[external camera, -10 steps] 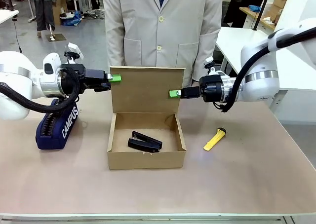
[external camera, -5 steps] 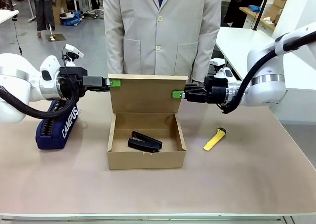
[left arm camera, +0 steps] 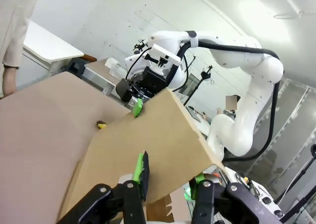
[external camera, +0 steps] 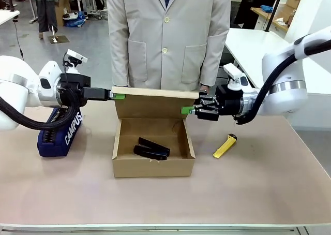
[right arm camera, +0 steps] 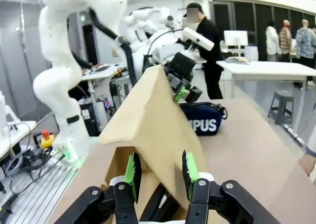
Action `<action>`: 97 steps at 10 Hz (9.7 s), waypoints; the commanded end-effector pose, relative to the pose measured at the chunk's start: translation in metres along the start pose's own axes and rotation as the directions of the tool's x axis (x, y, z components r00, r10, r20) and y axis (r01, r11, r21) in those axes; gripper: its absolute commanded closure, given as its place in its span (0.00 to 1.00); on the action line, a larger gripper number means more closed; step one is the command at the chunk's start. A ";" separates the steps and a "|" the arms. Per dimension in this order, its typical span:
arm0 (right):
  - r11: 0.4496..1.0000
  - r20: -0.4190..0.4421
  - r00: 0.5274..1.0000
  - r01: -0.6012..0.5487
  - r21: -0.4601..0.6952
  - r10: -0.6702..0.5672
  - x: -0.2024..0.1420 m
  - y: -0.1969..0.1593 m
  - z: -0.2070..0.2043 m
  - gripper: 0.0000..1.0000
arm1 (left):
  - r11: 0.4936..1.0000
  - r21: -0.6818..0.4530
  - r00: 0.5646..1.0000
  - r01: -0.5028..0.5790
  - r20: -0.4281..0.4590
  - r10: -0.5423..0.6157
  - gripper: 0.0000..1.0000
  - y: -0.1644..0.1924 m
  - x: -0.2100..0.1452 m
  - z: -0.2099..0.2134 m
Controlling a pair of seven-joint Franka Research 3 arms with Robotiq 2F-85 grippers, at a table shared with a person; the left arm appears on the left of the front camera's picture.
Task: Pack the item into the box.
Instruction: Close the Mailer Box.
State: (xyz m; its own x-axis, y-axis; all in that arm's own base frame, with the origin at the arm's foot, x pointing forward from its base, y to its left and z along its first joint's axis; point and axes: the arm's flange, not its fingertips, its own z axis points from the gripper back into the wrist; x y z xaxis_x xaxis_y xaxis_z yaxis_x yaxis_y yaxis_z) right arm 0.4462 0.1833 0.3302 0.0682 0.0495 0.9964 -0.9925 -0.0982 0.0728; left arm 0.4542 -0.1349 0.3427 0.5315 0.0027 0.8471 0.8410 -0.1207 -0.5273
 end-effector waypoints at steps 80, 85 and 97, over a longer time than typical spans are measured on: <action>0.457 0.201 0.528 0.833 -0.312 -0.825 0.030 0.127 0.291 0.00 | 0.768 0.471 0.894 -0.433 0.119 0.432 0.00 -0.214 -0.029 0.266; 0.457 0.201 0.528 0.833 -0.312 -0.825 0.030 0.127 0.291 0.00 | 0.768 0.471 0.894 -0.433 0.119 0.432 0.00 -0.214 -0.029 0.266; 0.457 0.201 0.528 0.833 -0.312 -0.825 0.030 0.127 0.291 0.00 | 0.768 0.471 0.894 -0.433 0.119 0.432 0.00 -0.214 -0.029 0.266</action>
State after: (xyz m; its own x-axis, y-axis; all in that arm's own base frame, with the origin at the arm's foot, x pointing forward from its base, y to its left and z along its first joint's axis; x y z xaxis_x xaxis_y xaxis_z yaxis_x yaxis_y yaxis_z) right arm 0.3542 -0.1171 0.3785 0.8774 -0.0867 0.4718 -0.4246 0.3175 0.8479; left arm 0.2889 0.1546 0.4119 0.8484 0.0729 0.5244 0.4663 0.3660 -0.8053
